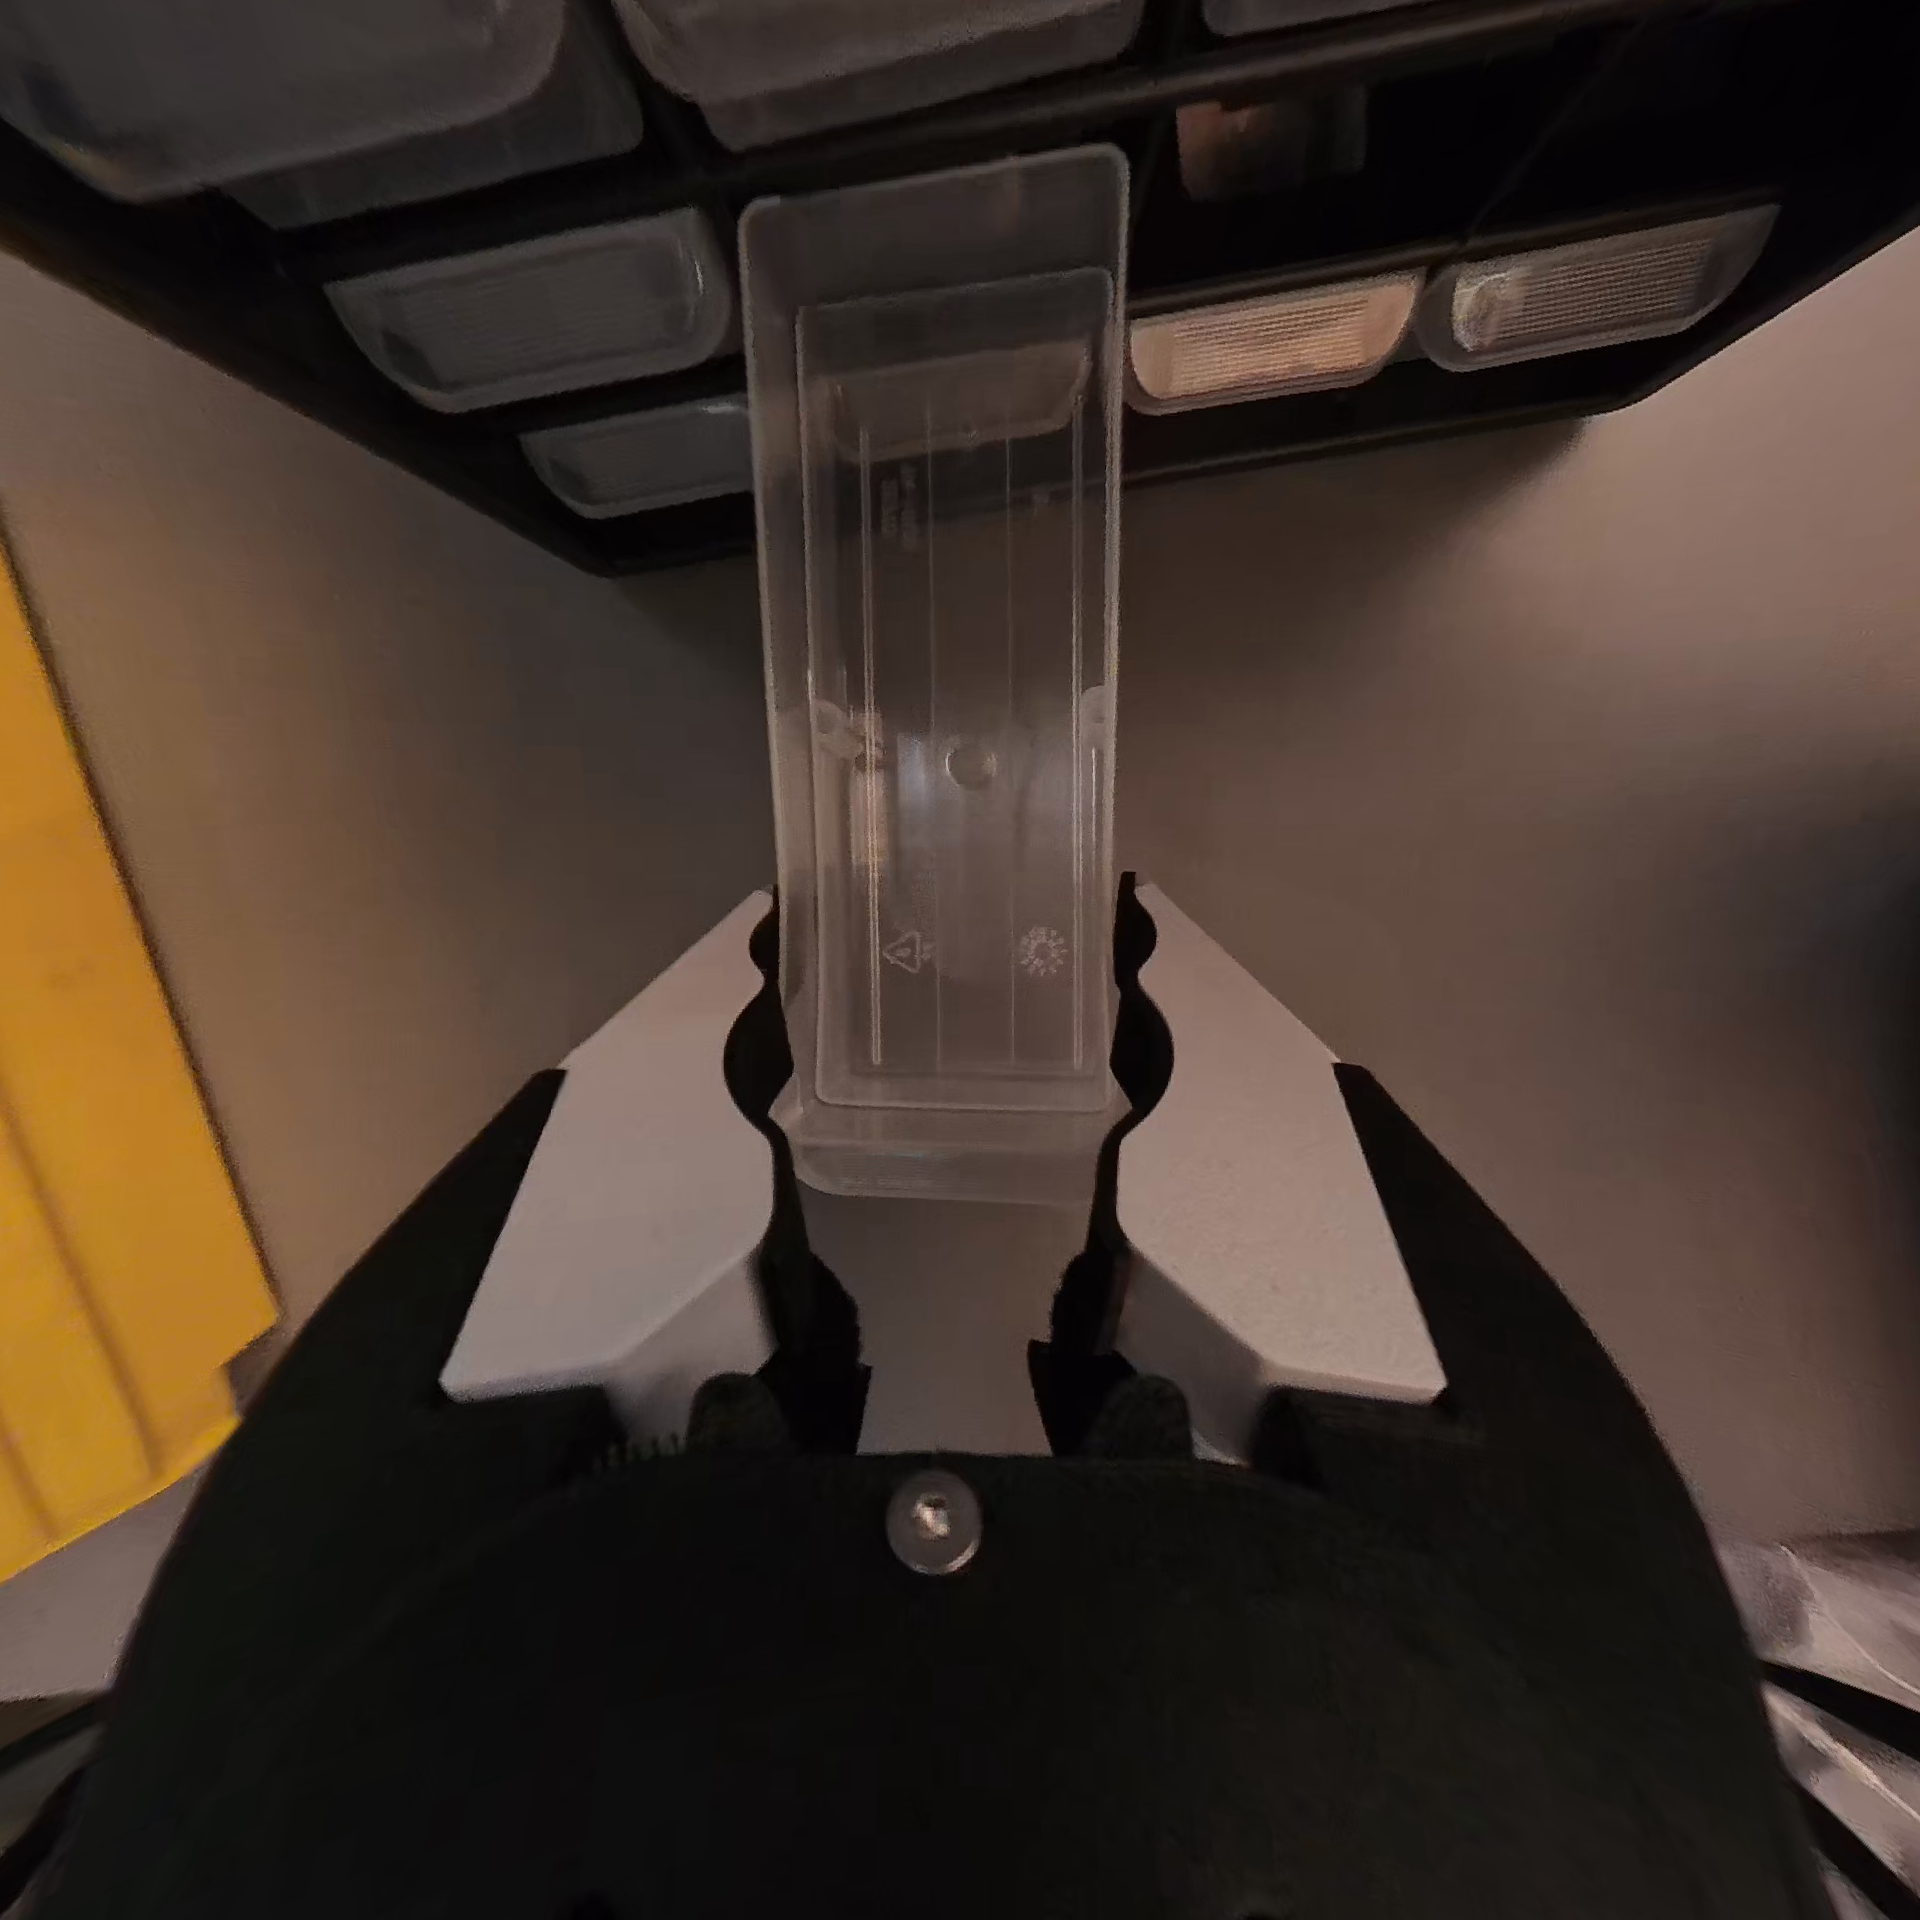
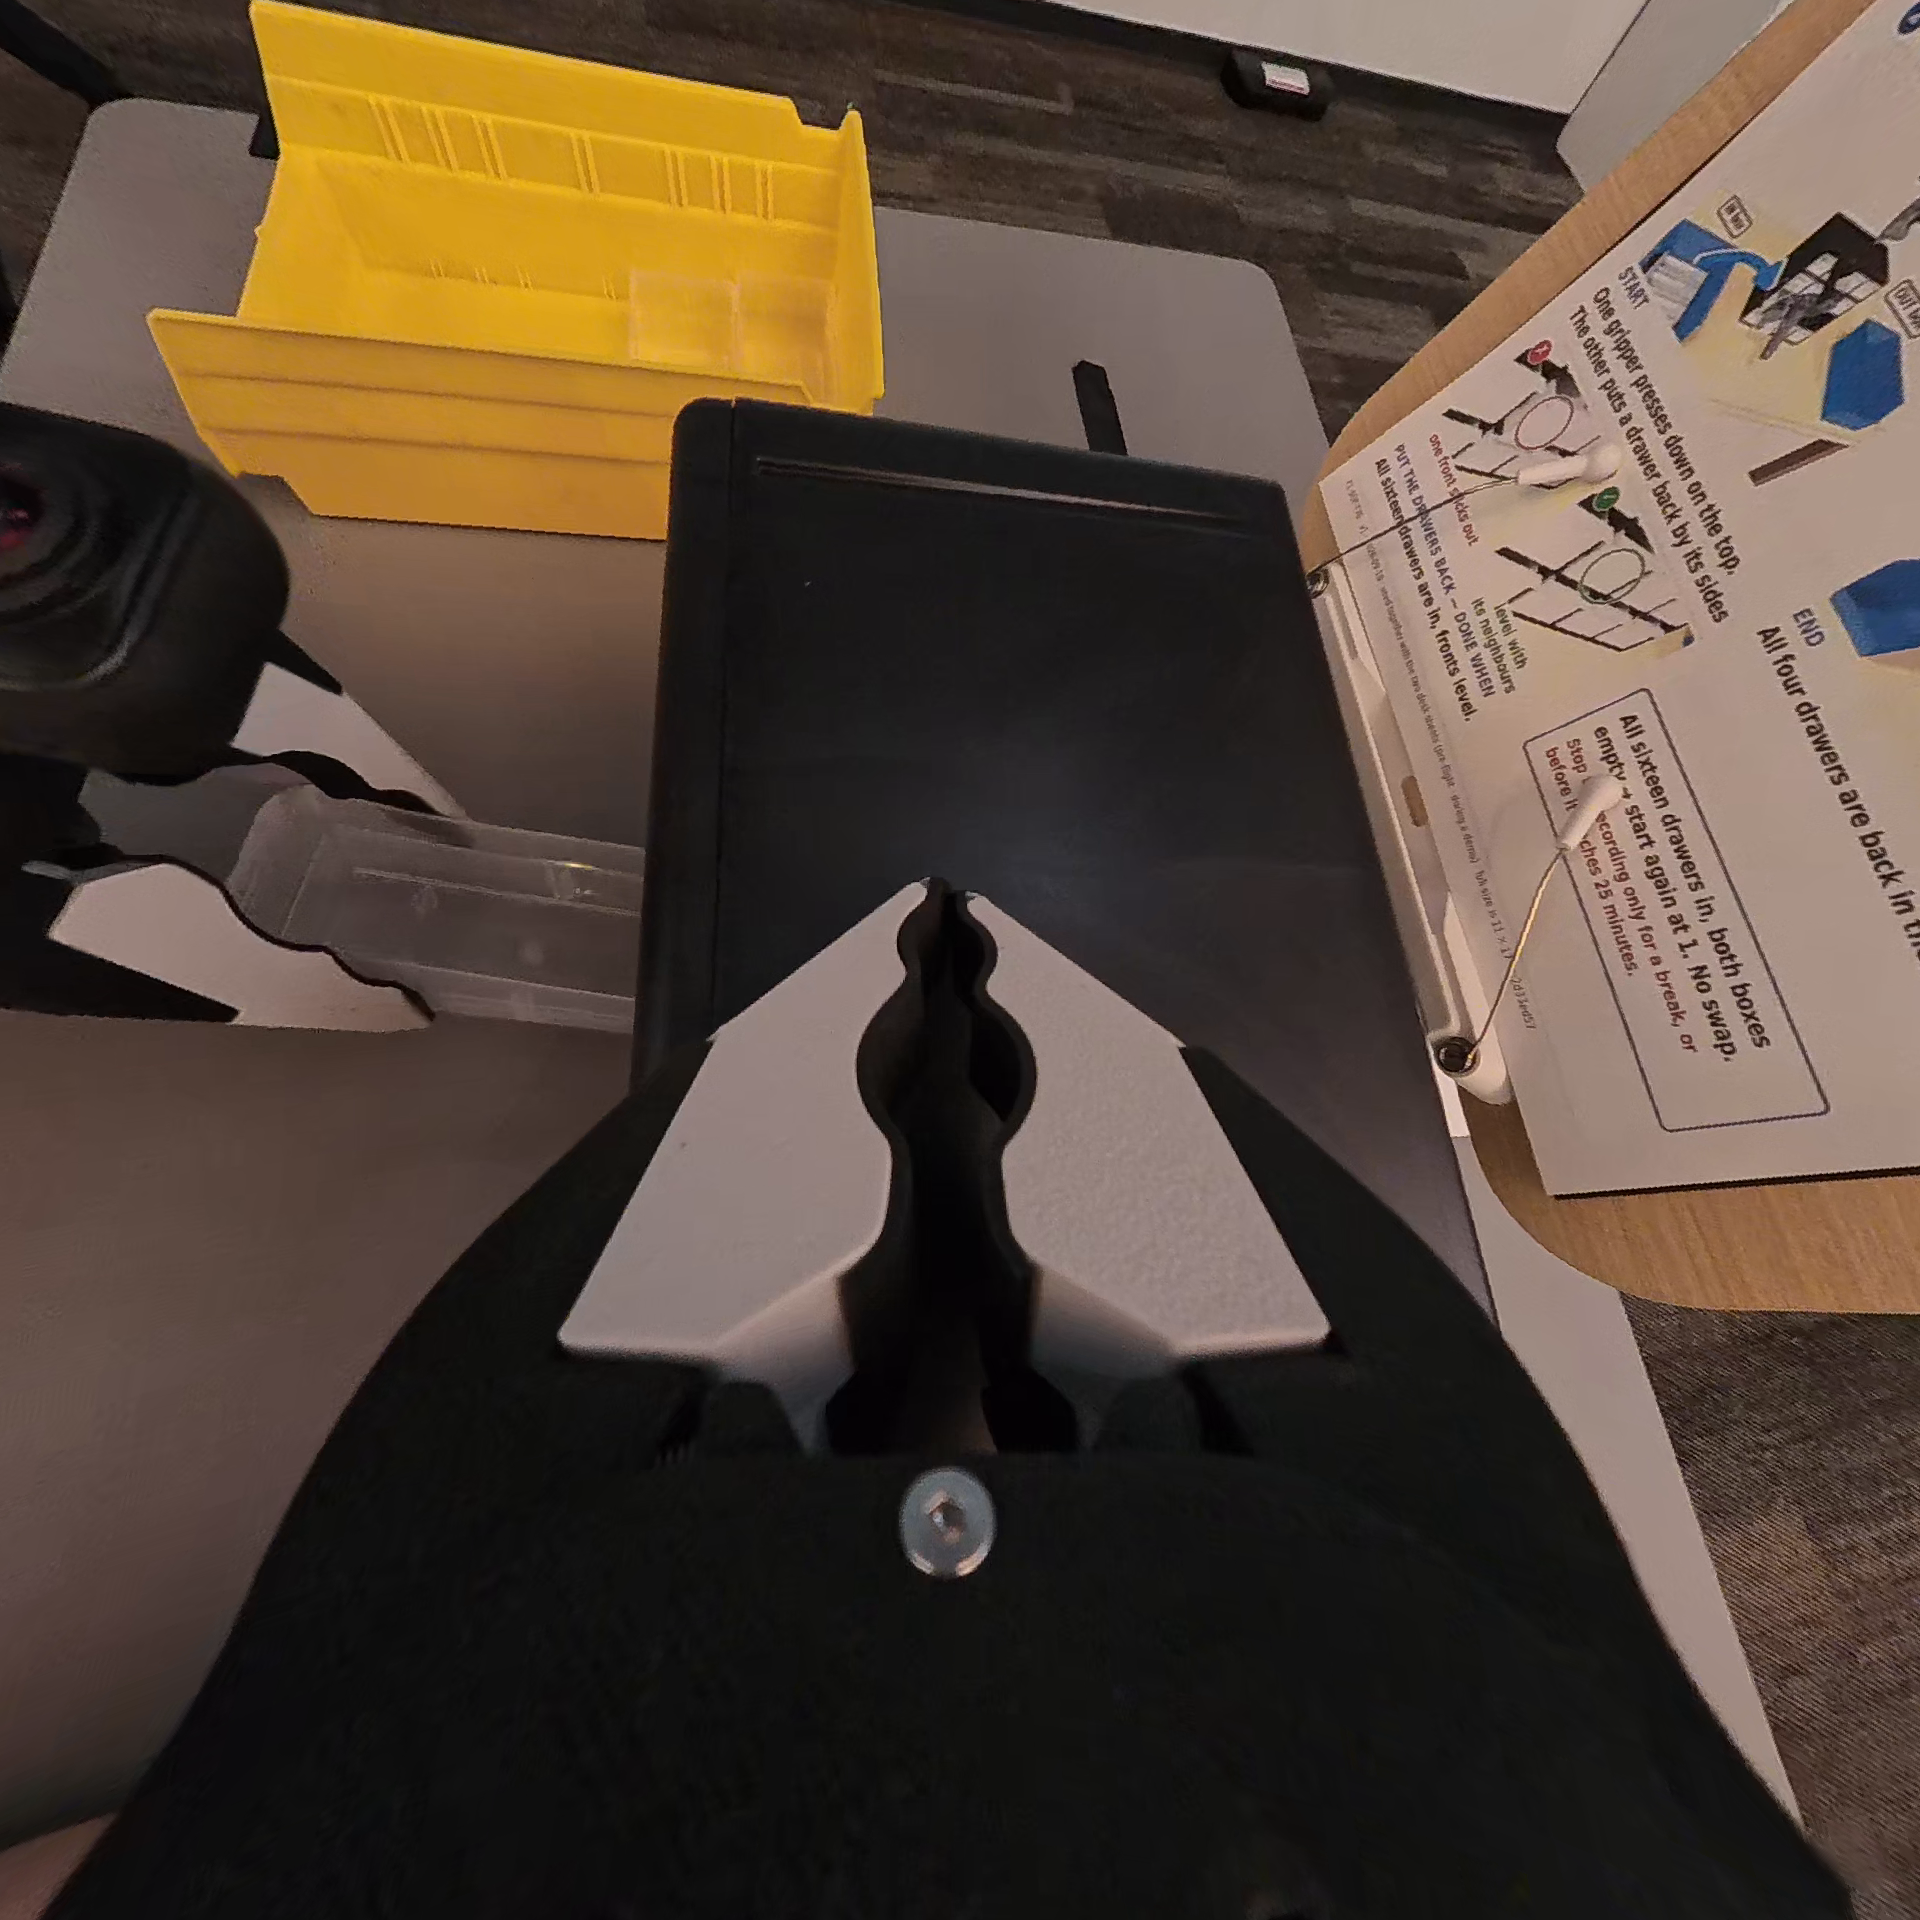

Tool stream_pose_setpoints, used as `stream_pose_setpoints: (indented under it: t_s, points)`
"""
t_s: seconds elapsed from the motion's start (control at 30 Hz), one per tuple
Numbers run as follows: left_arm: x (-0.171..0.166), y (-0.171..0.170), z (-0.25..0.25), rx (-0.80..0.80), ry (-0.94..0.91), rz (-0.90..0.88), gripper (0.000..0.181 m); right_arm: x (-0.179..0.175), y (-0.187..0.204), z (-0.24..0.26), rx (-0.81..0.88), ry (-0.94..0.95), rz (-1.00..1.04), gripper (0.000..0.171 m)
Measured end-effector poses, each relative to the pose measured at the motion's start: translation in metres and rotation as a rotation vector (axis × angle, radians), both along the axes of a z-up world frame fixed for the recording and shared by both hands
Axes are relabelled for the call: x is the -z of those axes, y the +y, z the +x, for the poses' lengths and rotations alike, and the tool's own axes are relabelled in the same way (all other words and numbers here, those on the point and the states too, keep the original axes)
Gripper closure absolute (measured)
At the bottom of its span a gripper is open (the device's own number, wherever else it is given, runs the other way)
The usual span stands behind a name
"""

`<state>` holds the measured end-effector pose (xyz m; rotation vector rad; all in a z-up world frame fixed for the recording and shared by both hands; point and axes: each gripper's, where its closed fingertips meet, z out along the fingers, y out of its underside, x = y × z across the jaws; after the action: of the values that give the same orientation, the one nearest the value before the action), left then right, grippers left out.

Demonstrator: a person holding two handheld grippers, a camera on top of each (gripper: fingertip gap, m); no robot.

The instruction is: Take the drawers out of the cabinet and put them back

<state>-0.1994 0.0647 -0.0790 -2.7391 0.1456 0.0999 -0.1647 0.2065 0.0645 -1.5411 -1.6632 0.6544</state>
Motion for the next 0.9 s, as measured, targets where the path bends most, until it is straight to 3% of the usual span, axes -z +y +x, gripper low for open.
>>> stream_pose_setpoints:
  t_s: [0.33,0.53,0.63,0.77,0.8,0.9]
  points:
    - [0.003,0.031,0.000,-0.004,0.069,0.061,0.119,0.000,0.000,0.000,-0.002,0.001,-0.010,0.171]
    - [0.005,0.055,0.006,0.018,0.058,0.211,0.116,0.000,-0.001,0.000,-0.009,0.007,-0.041,0.171]
    - [0.001,0.054,0.012,0.096,0.052,0.270,0.106,0.000,-0.001,0.000,-0.012,0.018,-0.055,0.171]
    - [-0.038,0.042,0.019,0.338,0.239,0.503,0.080,-0.001,-0.001,0.000,-0.022,0.028,-0.084,0.171]
    - [-0.047,0.035,0.024,0.413,0.297,0.566,0.083,-0.001,-0.001,0.000,-0.018,0.029,-0.092,0.171]
    - [-0.046,0.011,0.038,0.623,0.462,0.660,0.116,0.000,-0.001,0.000,-0.014,0.023,-0.088,0.171]
